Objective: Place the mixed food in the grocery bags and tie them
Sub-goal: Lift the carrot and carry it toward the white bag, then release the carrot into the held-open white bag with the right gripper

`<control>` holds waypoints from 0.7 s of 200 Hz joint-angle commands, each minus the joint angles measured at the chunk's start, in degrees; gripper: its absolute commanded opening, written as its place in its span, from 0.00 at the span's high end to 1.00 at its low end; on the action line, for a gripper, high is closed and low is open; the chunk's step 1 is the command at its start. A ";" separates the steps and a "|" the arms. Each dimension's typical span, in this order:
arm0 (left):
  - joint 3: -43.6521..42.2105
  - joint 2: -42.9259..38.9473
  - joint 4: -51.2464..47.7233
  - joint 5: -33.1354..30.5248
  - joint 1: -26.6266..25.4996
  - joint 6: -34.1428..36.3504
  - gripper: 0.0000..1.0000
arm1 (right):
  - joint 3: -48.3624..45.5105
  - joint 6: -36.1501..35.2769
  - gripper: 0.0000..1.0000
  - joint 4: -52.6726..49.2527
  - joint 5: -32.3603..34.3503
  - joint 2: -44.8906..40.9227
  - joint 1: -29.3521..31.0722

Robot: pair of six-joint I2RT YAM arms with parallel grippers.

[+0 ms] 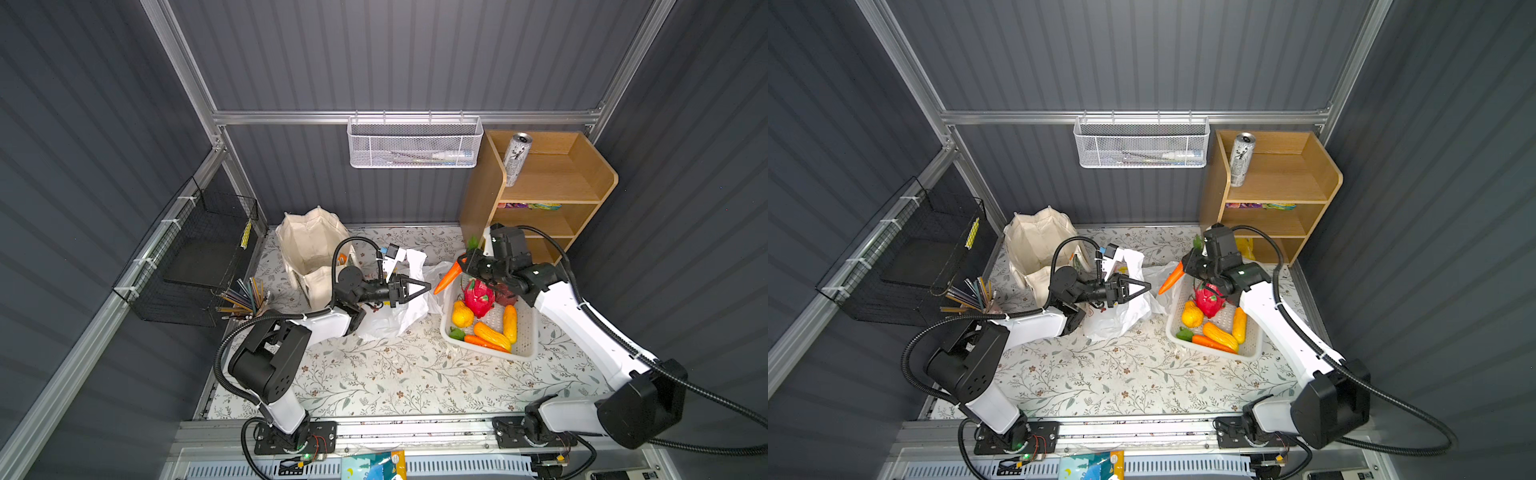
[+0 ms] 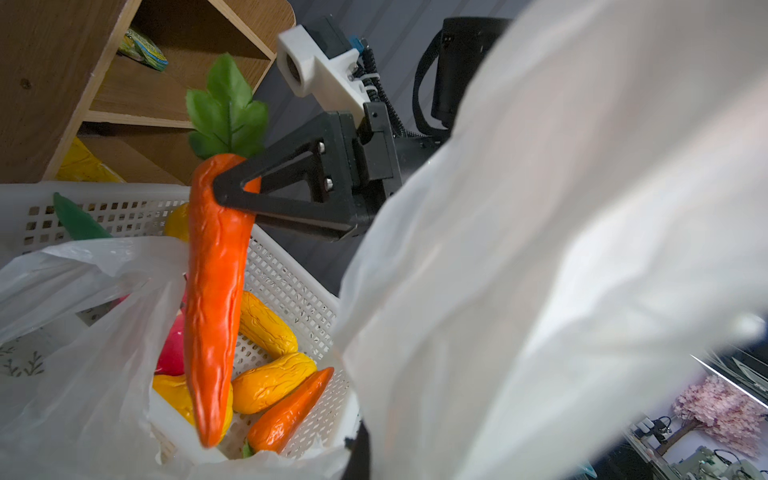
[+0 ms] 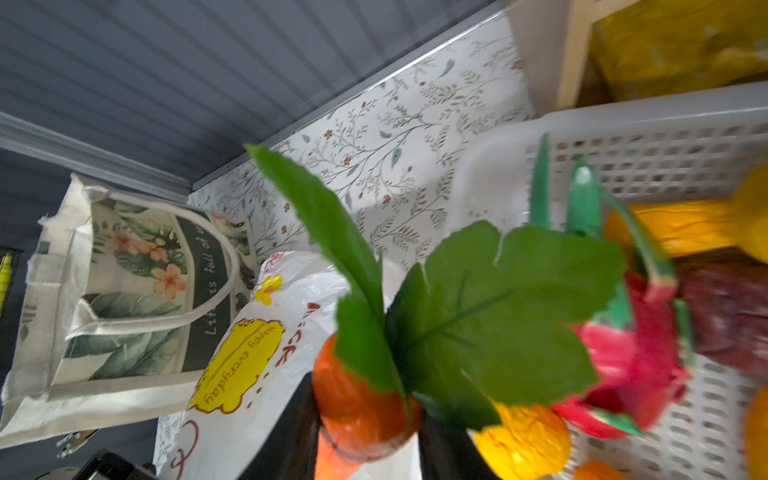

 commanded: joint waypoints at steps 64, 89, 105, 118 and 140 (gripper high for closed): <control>1.43 -2.22 -1.25 0.46 -0.12 2.56 1.00 | 9.07 1.28 0.15 -4.24 -2.01 11.81 9.48; 1.12 -2.60 -1.94 0.20 -0.12 3.13 1.00 | 9.37 -0.56 0.11 -6.23 -3.16 9.56 8.13; 1.07 -2.58 -2.33 0.13 -0.12 3.43 1.00 | 9.30 -2.40 0.11 -7.64 -3.18 7.27 7.34; 0.89 -2.67 -2.48 0.08 -0.12 3.56 1.00 | 8.59 -3.56 0.12 -8.56 -2.76 4.88 6.42; 0.82 -2.93 -2.69 -0.03 -0.12 3.75 1.00 | 6.55 -5.73 0.14 -10.55 -0.83 1.18 4.47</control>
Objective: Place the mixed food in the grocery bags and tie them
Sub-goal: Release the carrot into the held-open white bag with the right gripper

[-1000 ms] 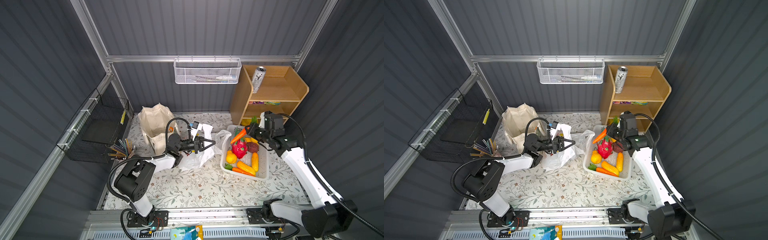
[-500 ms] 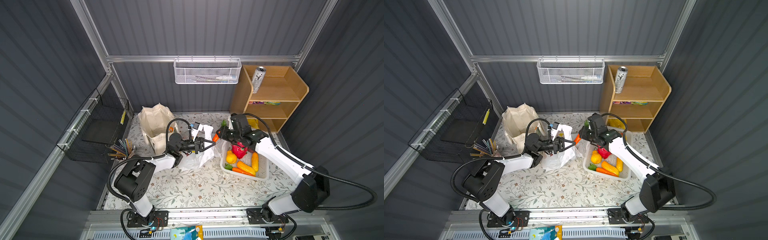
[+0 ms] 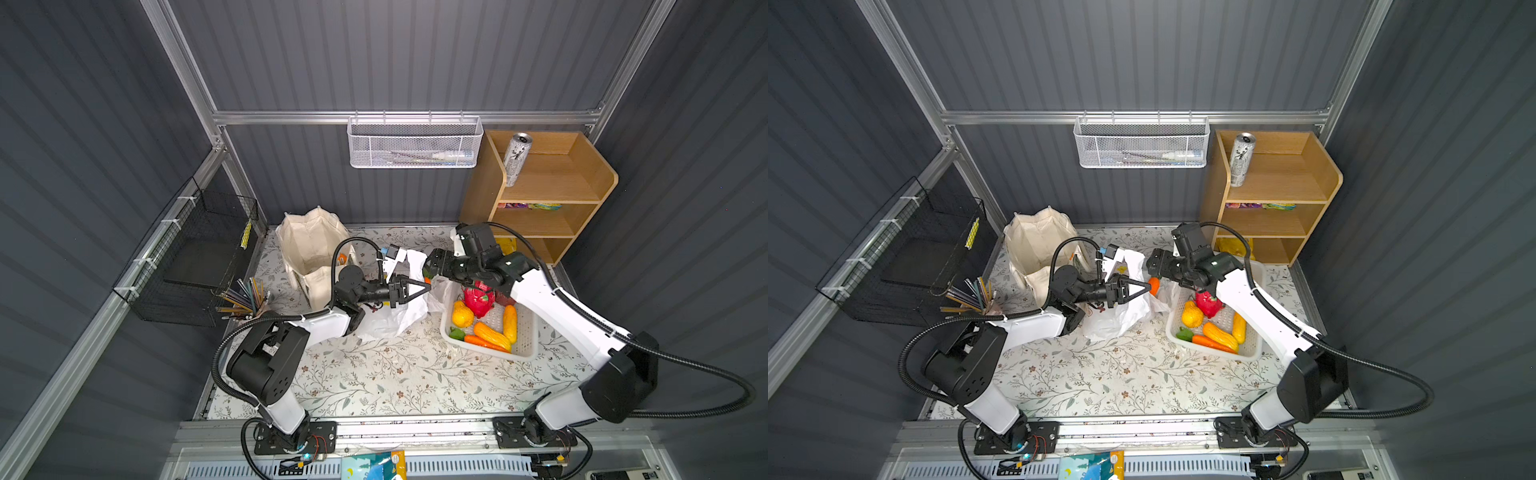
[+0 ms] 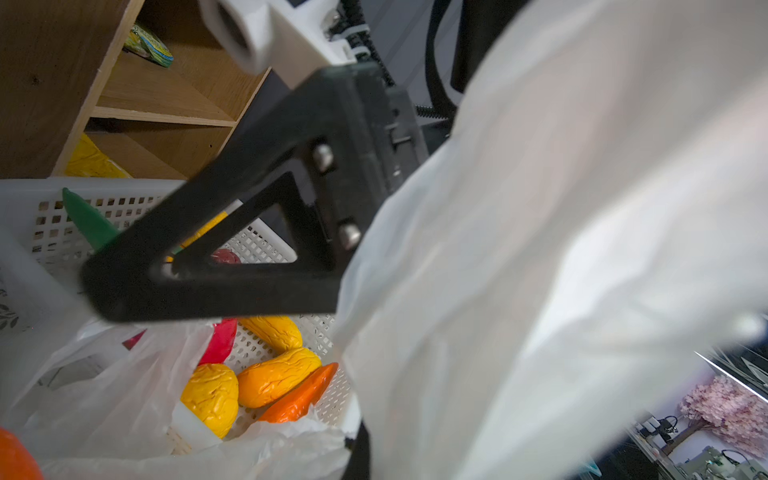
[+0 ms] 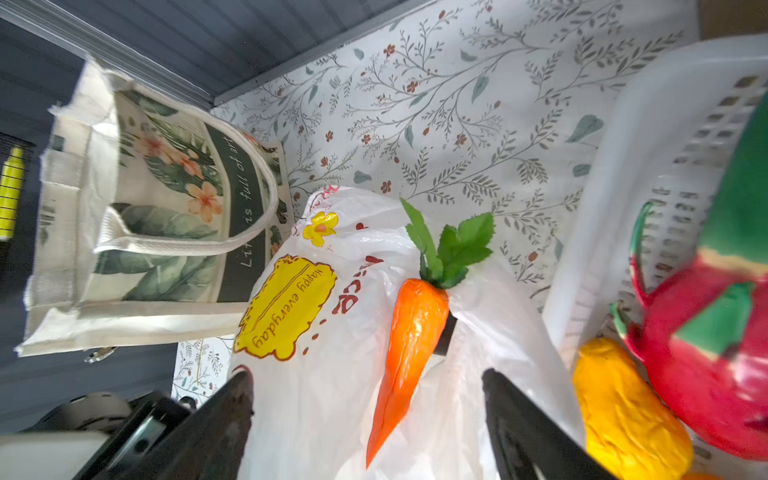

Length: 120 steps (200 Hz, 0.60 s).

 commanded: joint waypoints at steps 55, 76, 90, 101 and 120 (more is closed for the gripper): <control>0.83 -2.66 -1.50 -0.14 -0.12 2.77 1.00 | -3.55 -10.21 0.13 -7.02 1.80 -0.16 -4.09; 0.78 -2.89 -2.43 -0.59 -0.12 3.34 1.00 | -4.59 -11.10 0.14 -5.73 0.77 2.89 -4.07; 0.78 -2.96 -3.00 -0.81 -0.12 3.52 1.00 | -4.37 -11.58 0.18 -4.32 0.50 5.28 -4.16; 0.77 -2.98 -3.83 -1.01 -0.12 3.98 1.00 | -3.48 -11.89 0.30 -2.56 -0.25 7.46 -4.39; 0.81 -2.89 -6.32 -0.92 -0.12 5.41 1.00 | -2.25 -10.88 0.83 0.58 -0.53 10.12 -6.15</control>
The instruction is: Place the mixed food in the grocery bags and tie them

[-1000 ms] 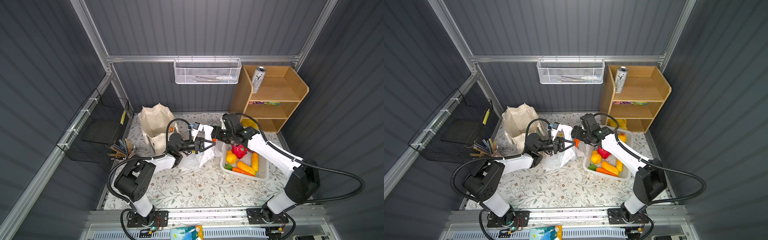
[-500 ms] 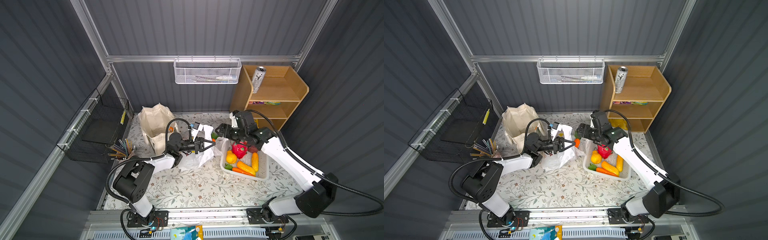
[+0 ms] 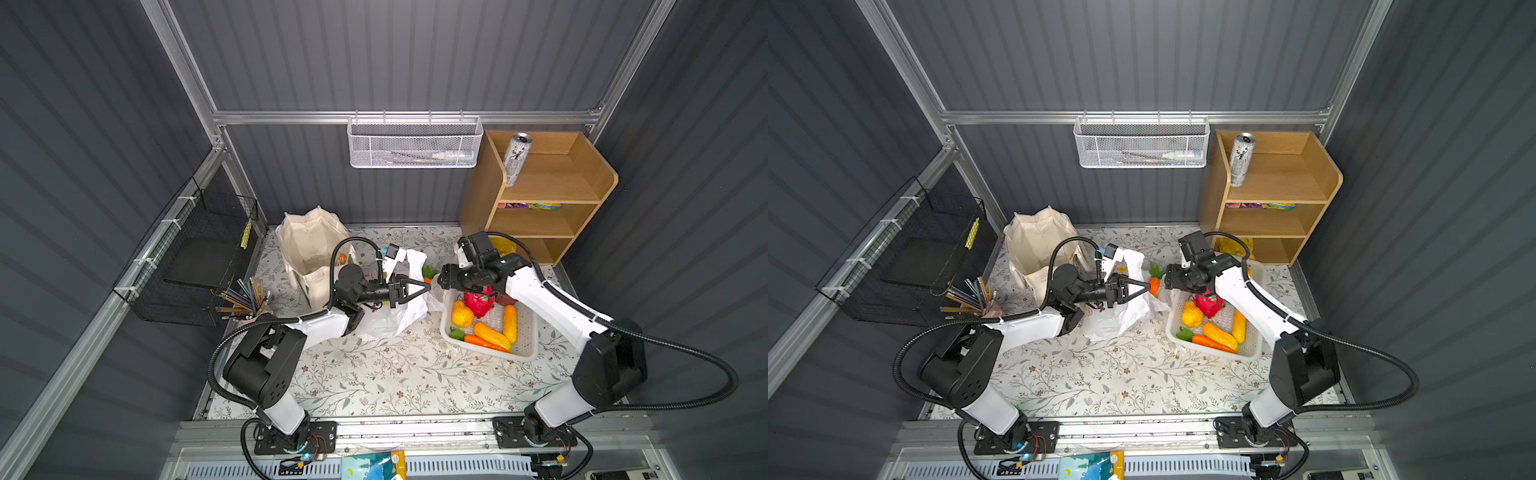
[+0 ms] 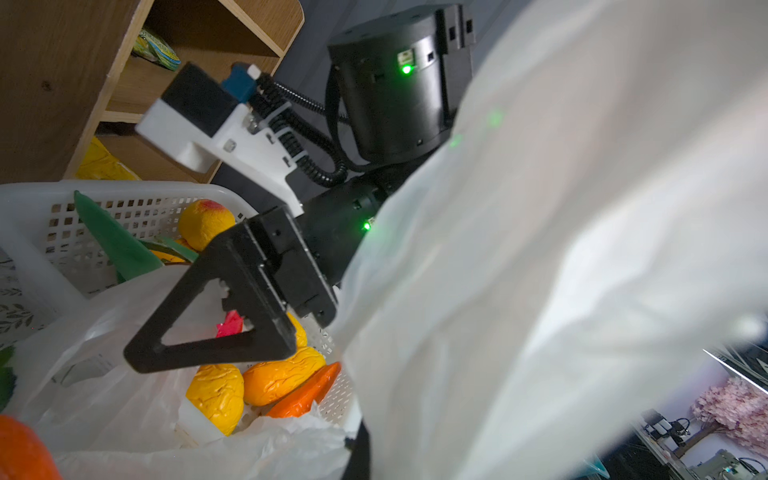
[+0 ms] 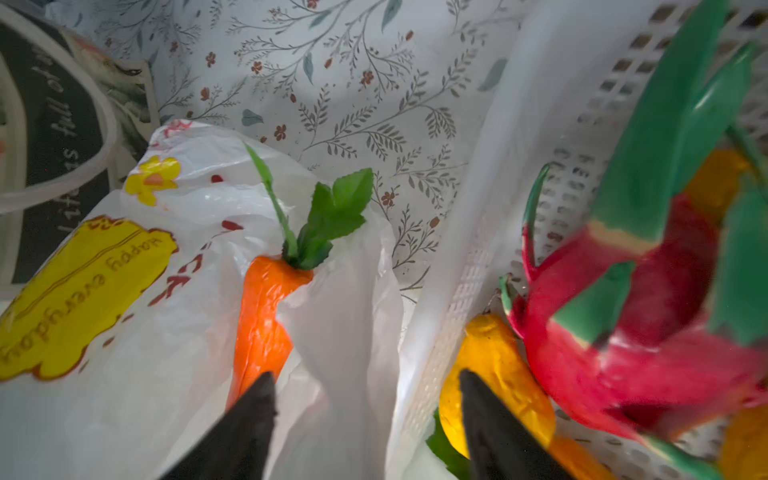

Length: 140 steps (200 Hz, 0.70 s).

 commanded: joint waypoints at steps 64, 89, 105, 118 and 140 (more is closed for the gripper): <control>5.32 -8.13 -30.17 -2.72 -0.12 21.29 1.00 | 1.67 1.89 1.00 5.12 0.50 -13.70 -15.83; 7.75 -10.09 -39.22 -8.70 -0.11 27.39 1.00 | 2.42 1.48 1.00 2.95 -1.98 -17.06 -18.41; 8.18 -10.87 -40.99 -14.53 -0.08 28.12 1.00 | 2.43 2.07 1.00 2.26 -4.57 -17.95 -18.43; 7.94 -12.14 -41.30 -19.49 -0.06 27.57 1.00 | 2.58 3.17 1.00 2.47 -6.99 -18.73 -18.44; 7.91 -14.62 -42.66 -28.54 -0.07 26.48 1.00 | 4.95 3.90 1.00 1.23 -10.16 -19.16 -18.18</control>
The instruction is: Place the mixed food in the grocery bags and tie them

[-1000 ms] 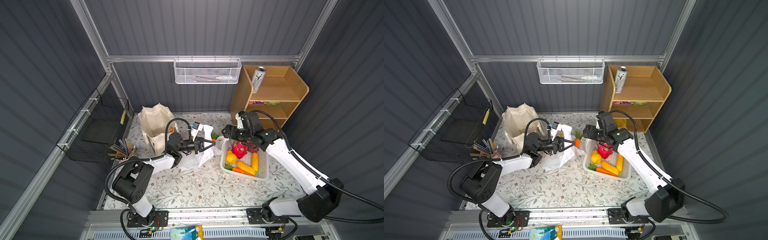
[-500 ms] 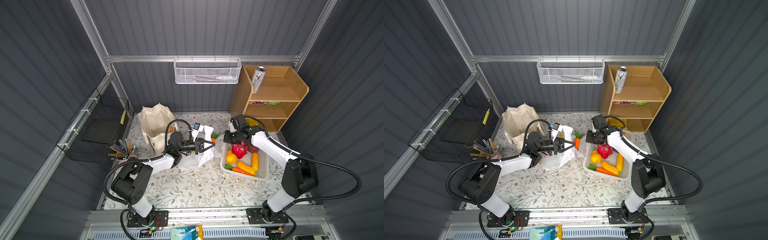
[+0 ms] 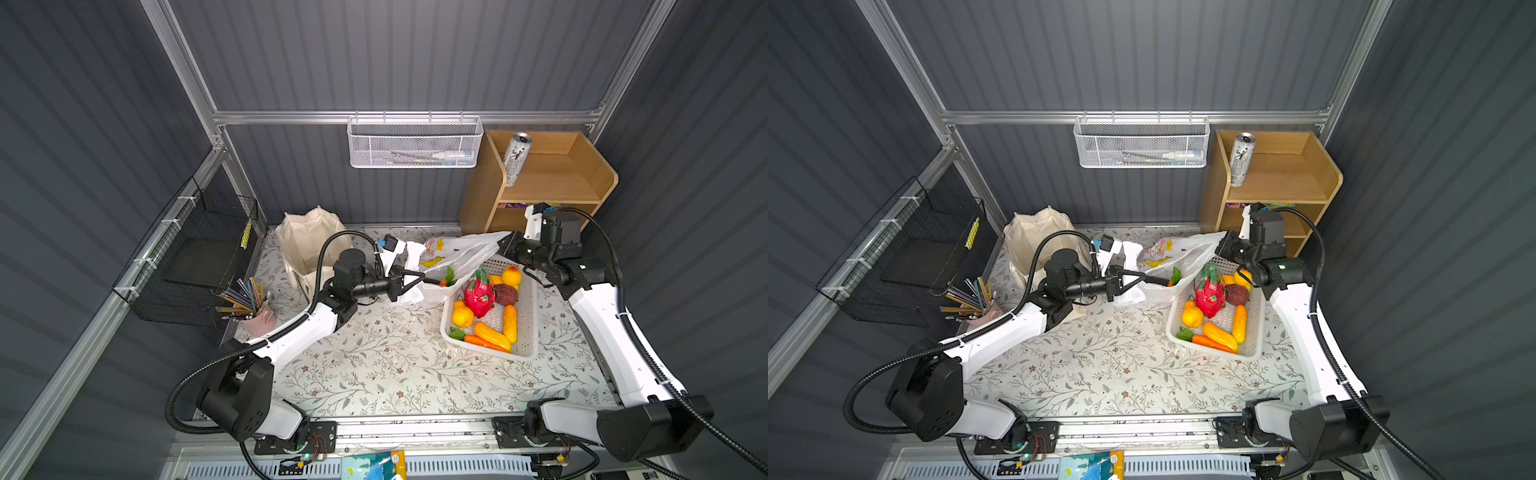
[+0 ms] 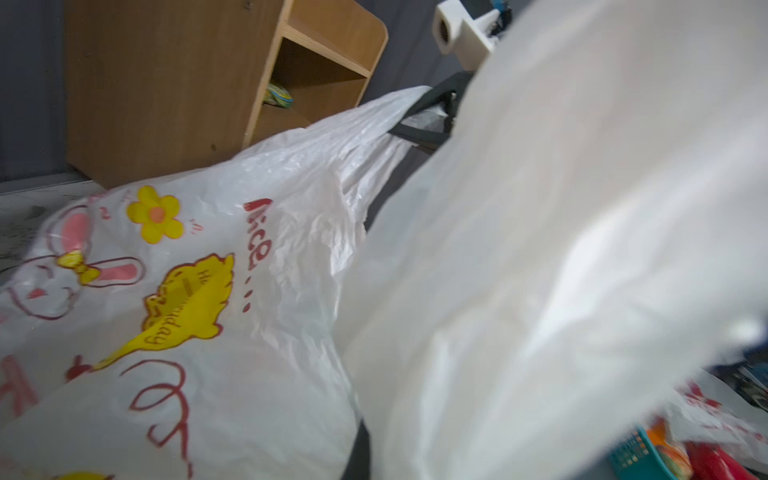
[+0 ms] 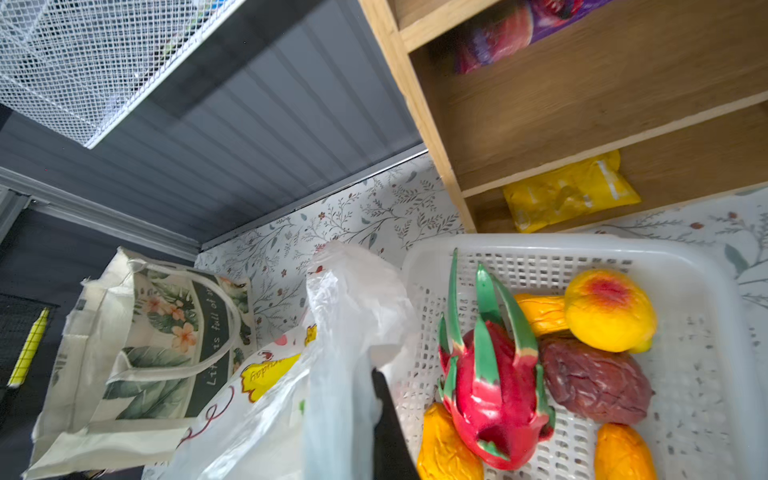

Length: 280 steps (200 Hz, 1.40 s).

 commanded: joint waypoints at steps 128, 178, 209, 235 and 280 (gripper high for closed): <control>0.52 -8.91 -21.33 -34.66 -0.12 0.27 1.00 | -4.23 -0.24 1.00 0.94 -8.81 14.88 18.30; 1.30 -7.20 -22.36 -33.65 -0.07 1.29 1.00 | -8.14 -1.16 1.00 0.12 -9.11 21.15 17.69; 1.53 -6.32 -21.09 -30.47 -0.07 1.36 1.00 | -12.09 -1.25 1.00 0.12 -9.96 20.25 11.99; 0.89 -5.86 -18.43 -26.75 -0.12 1.07 1.00 | -16.40 -2.13 1.00 -0.02 -8.95 17.87 6.95; 0.81 -4.72 -15.08 -18.31 -0.12 0.44 1.00 | -20.14 -1.99 1.00 -0.55 -6.23 10.83 -0.23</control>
